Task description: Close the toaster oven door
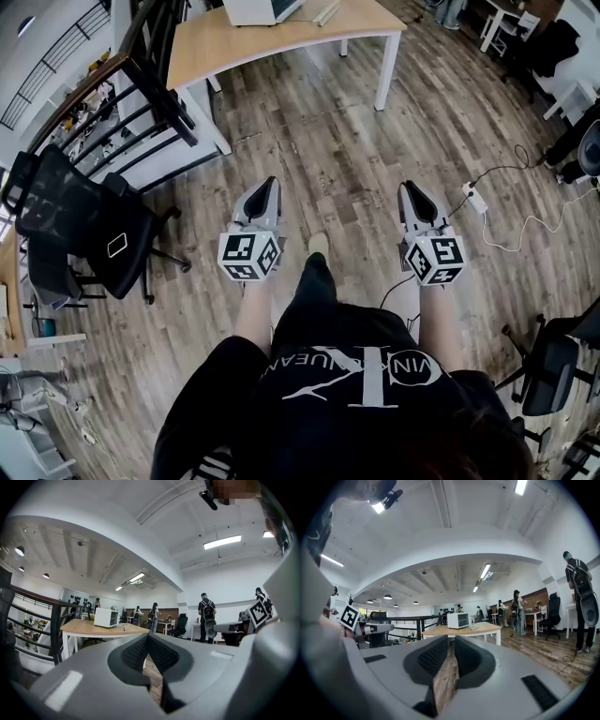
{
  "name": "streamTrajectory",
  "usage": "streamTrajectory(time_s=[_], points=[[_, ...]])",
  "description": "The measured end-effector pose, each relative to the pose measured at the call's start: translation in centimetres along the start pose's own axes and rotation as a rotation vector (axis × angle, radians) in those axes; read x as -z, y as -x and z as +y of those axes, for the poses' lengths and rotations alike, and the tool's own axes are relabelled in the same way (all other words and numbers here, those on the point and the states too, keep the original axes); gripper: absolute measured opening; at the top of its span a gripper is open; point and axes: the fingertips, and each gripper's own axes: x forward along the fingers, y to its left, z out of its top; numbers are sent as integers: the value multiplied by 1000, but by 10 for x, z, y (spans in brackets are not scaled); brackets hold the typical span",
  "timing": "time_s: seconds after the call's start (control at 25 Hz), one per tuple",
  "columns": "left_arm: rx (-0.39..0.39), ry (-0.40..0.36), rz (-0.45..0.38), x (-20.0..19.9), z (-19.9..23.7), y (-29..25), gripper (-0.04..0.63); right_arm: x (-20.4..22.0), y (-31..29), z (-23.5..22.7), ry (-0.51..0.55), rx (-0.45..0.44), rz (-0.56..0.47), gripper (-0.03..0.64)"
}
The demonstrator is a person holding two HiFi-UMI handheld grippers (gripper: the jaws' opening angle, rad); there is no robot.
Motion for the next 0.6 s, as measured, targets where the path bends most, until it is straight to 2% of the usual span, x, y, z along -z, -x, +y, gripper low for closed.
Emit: streamTrajectory(time_s=[0.24,0.6], points=[[28,26,-14,-1,14,-61,11,-6,-43,-31,23,5,9,31],[70,39,40,6,54,-154,11,-6,-122,-77,10,45,56,31]])
